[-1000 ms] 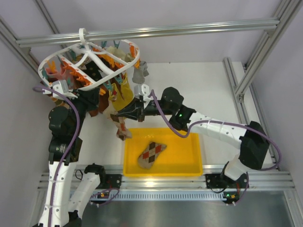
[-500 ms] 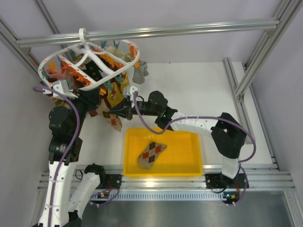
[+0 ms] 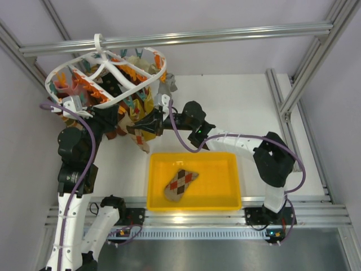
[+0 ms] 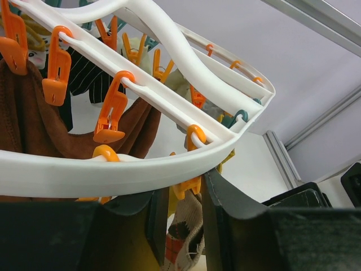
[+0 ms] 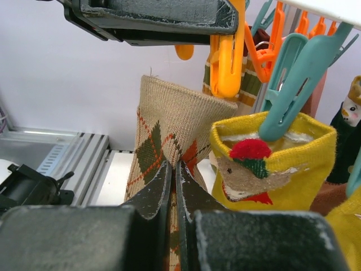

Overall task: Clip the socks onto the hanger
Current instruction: Clamp the sock onto the hanger.

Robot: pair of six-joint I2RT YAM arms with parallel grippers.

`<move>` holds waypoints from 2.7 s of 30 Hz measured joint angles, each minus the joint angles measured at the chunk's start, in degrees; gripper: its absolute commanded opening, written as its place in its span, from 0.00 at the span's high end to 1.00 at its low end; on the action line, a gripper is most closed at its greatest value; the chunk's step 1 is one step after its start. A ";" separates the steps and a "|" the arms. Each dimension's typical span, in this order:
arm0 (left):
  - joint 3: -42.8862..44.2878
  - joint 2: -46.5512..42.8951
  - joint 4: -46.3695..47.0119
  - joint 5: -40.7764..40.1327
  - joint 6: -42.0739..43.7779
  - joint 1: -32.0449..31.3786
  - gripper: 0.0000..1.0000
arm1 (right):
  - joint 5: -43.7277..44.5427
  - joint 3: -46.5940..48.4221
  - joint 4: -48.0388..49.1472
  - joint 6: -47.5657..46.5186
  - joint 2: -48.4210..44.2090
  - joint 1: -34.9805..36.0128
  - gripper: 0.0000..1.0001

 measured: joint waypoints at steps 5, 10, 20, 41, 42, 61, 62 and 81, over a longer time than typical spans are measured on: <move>0.00 -0.02 0.00 0.04 0.04 0.02 1.00 | -1.51 1.14 -0.07 0.42 0.74 -0.09 1.00; 0.00 -0.04 0.00 0.13 0.04 0.02 1.00 | -2.91 1.79 -0.15 0.44 1.62 -0.13 1.00; 0.00 -0.04 0.00 0.55 0.04 0.13 1.00 | -4.35 2.34 -0.90 0.42 3.15 -1.27 1.00; 0.00 -0.04 0.00 2.62 0.24 0.28 1.00 | -5.20 7.21 -1.18 0.83 4.70 -1.77 1.00; 0.00 -0.04 0.00 2.69 0.24 0.28 1.00 | -5.22 7.48 -1.22 0.85 4.83 -1.86 1.00; 0.00 0.15 -0.42 3.41 0.15 0.28 0.50 | -4.37 9.40 -1.11 1.53 5.66 -2.47 1.00; 0.00 0.24 -0.44 3.78 0.04 0.28 0.50 | -4.28 9.40 -1.11 1.51 5.66 -2.58 1.00; 3.50 -7.45 -4.48 4.07 1.40 1.22 0.50 | -2.10 9.25 -4.66 1.25 4.66 -7.91 1.00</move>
